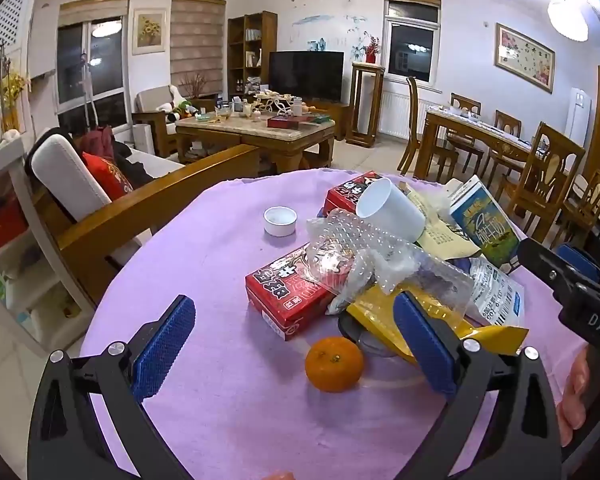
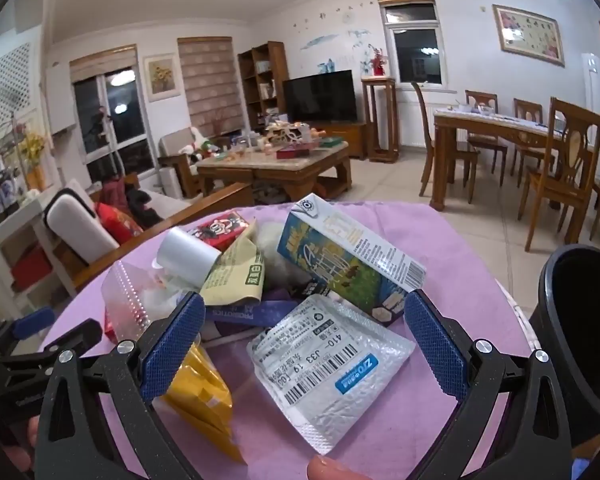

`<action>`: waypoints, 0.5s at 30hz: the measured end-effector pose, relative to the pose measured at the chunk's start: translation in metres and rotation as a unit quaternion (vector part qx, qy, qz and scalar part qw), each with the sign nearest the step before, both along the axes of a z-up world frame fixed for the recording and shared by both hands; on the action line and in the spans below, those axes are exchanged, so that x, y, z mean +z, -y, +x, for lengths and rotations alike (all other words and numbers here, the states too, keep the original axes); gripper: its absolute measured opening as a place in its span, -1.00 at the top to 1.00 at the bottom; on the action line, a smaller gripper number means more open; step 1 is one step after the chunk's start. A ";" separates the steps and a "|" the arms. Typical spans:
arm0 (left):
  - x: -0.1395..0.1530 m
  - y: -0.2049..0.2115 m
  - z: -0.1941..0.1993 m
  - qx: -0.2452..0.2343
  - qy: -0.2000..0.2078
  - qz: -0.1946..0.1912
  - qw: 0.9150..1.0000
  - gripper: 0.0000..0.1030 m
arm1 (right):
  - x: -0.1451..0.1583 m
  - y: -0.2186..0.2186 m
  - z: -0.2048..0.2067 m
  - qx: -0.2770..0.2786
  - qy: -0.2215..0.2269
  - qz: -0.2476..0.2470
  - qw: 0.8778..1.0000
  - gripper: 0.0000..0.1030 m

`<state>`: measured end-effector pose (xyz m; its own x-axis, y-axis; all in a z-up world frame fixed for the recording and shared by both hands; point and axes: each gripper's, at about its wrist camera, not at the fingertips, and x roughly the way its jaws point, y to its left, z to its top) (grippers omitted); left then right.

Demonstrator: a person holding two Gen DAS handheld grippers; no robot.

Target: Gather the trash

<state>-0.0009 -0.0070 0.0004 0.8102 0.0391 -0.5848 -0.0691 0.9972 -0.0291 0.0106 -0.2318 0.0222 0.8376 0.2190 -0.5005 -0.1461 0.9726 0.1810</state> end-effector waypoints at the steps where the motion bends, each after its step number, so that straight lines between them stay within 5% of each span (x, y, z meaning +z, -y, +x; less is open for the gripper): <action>1: 0.000 0.001 0.000 0.000 0.000 0.001 1.000 -0.90 | 0.000 0.001 0.000 -0.001 0.000 0.002 1.000 -0.91; 15: -0.002 0.001 0.000 0.010 0.000 0.014 1.000 -0.90 | -0.001 0.014 0.003 -0.002 0.001 0.010 1.000 -0.91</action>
